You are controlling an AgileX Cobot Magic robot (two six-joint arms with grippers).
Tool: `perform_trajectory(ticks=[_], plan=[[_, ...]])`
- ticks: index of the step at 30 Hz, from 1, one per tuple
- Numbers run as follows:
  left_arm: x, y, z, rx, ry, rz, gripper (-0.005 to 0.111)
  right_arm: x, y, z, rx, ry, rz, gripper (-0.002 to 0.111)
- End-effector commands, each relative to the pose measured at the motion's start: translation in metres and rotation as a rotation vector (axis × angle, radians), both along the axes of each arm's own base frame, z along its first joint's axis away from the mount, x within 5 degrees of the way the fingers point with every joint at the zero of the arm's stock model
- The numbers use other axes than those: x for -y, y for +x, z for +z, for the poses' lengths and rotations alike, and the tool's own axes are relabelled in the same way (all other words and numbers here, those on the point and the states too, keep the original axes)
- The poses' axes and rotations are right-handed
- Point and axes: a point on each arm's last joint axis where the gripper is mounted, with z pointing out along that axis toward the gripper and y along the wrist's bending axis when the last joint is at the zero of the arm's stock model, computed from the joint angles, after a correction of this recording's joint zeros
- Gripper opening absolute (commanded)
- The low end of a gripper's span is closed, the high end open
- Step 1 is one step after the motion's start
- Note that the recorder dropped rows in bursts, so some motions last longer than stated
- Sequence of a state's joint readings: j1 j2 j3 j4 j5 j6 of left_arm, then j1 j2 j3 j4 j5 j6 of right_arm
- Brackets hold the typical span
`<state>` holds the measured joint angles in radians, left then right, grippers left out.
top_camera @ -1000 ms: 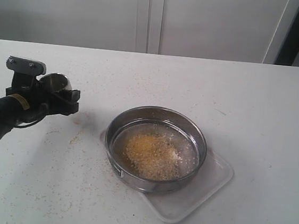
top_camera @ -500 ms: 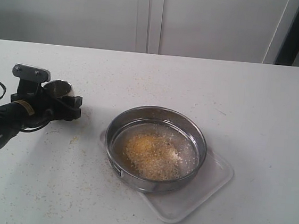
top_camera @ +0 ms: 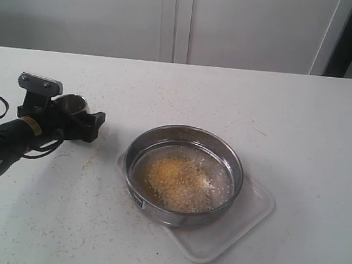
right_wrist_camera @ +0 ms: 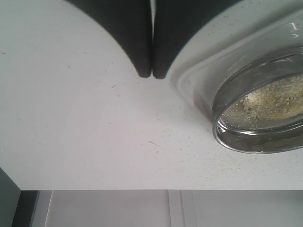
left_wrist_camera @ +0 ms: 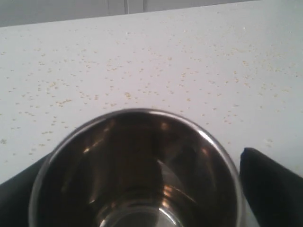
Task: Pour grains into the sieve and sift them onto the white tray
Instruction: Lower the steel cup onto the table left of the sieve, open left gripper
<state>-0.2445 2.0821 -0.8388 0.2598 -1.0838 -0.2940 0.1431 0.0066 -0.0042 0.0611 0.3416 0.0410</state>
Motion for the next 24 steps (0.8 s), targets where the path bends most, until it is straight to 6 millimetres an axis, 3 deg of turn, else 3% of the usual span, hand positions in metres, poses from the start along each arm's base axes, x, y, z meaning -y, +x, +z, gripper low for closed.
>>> perform_trajectory(ticks=[1,6,10,24], plan=[[0.0,0.001,0.003,0.029,-0.005,-0.009,0.105,0.0,0.0,-0.001,0.008,-0.003,0.0,0.0],[0.0,0.0,0.004,0.019,-0.006,-0.013,0.105,0.0,0.0,-0.001,0.008,-0.003,0.0,0.0],[0.0,0.0,0.015,0.013,-0.008,-0.006,0.105,0.0,0.0,-0.001,0.008,-0.003,0.0,0.0],[-0.008,-0.013,0.082,-0.011,0.047,0.027,0.105,0.0,0.0,-0.001,0.008,-0.003,0.0,0.0]])
